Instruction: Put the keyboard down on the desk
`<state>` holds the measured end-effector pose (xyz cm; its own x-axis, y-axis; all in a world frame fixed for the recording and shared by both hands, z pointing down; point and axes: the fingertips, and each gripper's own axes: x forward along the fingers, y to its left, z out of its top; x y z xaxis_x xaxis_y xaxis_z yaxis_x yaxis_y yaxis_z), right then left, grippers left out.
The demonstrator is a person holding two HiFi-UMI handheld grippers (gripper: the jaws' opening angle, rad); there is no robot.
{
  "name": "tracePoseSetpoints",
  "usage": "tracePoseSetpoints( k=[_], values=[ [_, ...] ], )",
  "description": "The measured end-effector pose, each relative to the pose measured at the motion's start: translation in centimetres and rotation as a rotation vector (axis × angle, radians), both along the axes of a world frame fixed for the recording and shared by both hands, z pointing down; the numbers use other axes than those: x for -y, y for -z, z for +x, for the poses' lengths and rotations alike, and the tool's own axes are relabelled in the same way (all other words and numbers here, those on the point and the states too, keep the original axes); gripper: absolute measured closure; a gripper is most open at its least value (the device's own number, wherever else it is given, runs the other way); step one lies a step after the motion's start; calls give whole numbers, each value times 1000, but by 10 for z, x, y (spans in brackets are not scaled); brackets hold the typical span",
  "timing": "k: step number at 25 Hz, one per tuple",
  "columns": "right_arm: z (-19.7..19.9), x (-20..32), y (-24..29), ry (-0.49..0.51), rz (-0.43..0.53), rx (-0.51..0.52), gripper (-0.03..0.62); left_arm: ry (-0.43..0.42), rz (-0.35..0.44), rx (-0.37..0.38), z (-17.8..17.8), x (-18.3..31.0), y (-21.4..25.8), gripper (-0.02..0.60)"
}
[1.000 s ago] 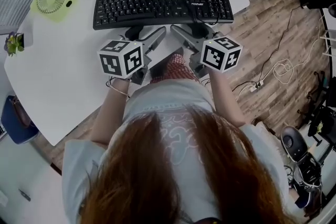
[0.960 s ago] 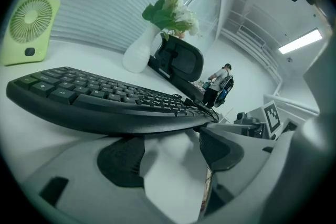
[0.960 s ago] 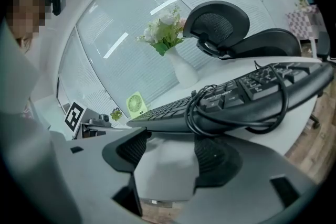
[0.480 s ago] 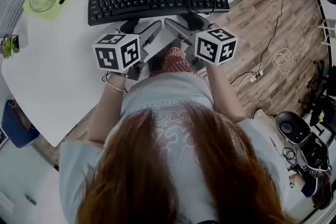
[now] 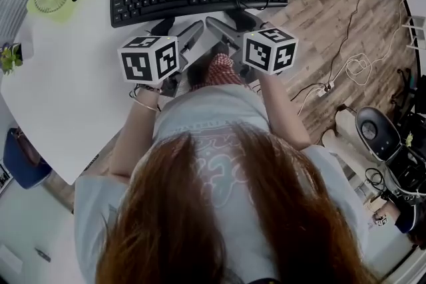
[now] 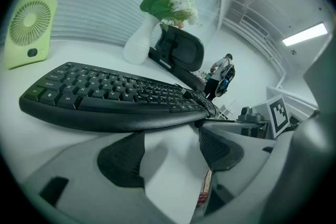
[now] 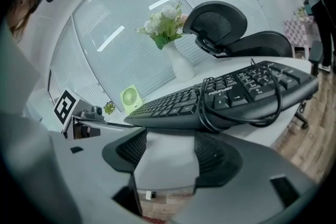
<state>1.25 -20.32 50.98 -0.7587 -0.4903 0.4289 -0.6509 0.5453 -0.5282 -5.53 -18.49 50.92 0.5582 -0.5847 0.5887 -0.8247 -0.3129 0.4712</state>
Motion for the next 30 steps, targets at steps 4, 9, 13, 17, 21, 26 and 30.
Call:
tracePoseSetpoints(
  k=[4, 9, 13, 17, 21, 26, 30],
  values=[
    [-1, -1, -2, -11, -8, -5, 304, 0, -16, 17, 0, -1, -3, 261],
    [0, -4, -4, -22, -22, 0, 303, -5, -30, 15, 0, -5, -3, 261],
    [0, -2, -5, -37, -27, 3, 303, -14, -27, 8, 0, -5, -2, 261],
    [-1, -3, -5, -51, -22, 9, 301, -6, -19, -3, -1, -8, 0, 261],
    [-1, -7, -5, -54, -24, 12, 301, 3, -15, -22, -2, -12, 2, 261],
    [-2, -8, -3, -66, -30, 14, 296, 7, -12, -40, -6, -14, 4, 261],
    [-1, -10, -4, -79, -33, 4, 296, 4, -7, -40, -7, -15, 5, 261]
  ],
)
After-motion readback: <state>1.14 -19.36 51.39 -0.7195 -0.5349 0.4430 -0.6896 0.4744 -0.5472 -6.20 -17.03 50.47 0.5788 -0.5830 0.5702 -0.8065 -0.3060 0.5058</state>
